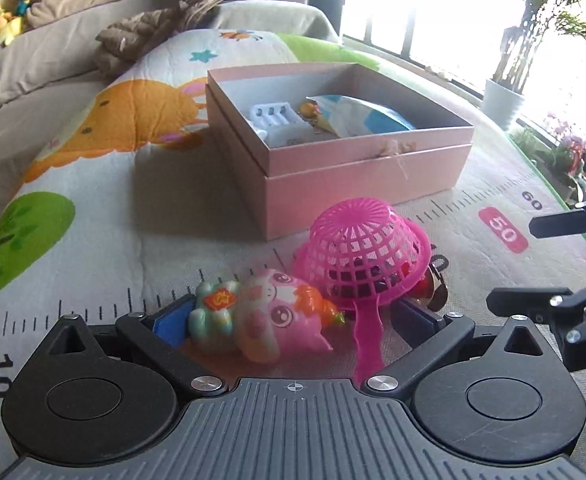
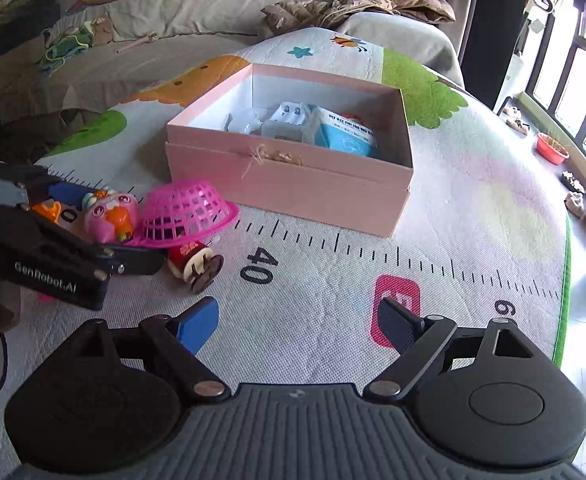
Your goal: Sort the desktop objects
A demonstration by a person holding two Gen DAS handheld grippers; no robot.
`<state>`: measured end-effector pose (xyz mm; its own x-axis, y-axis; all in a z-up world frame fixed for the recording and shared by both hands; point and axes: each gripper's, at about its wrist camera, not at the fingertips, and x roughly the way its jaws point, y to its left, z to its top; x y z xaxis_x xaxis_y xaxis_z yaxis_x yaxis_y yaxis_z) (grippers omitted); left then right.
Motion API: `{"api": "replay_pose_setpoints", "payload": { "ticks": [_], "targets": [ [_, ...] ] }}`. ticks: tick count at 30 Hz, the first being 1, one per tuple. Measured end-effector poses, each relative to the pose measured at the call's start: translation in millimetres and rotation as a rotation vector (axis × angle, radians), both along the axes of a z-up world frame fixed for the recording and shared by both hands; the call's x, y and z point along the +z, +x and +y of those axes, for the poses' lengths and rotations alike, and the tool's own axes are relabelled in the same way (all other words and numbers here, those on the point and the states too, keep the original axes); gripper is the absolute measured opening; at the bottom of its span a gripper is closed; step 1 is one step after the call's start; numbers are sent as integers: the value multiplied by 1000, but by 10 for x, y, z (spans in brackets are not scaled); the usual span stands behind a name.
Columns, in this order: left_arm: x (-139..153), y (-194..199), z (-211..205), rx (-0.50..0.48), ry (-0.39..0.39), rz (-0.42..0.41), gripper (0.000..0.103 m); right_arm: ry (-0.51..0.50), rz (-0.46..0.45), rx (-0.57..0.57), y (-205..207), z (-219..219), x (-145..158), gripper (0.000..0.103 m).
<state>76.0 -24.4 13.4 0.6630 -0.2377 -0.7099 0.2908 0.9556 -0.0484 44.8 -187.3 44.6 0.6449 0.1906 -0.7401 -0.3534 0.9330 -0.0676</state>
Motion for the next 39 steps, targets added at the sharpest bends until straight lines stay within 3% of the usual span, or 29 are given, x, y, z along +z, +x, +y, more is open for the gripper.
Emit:
{"api": "replay_pose_setpoints", "payload": {
  "ticks": [5,9,14,20,22,25,28,35,38,39],
  "targets": [
    [31,-9,82,2,61,-23,103,39,11,23,-29,88,-110,92],
    [75,67,254,73,162,-84,103,66,0,56,-37,195,-125,98],
    [207,230,577,193,132,-101,103,87,-34,74,-1,351,-123,98],
    [298,224,755,261,103,-123,103,29,-73,157,93,622,-153,67],
    [309,211,809,286,100,-122,103,28,-61,171,144,681,-180,50],
    [324,166,894,310,93,-116,103,56,-23,163,203,663,-190,36],
    [324,67,948,300,80,-105,103,113,8,84,266,453,-148,36],
    [180,-211,819,167,30,-49,103,126,31,-110,223,-99,-157,37],
    [150,-301,719,130,2,-37,103,132,17,-136,129,-174,-155,56],
    [144,-328,692,123,-4,-35,103,132,3,-143,90,-182,-157,67]
  ]
}}
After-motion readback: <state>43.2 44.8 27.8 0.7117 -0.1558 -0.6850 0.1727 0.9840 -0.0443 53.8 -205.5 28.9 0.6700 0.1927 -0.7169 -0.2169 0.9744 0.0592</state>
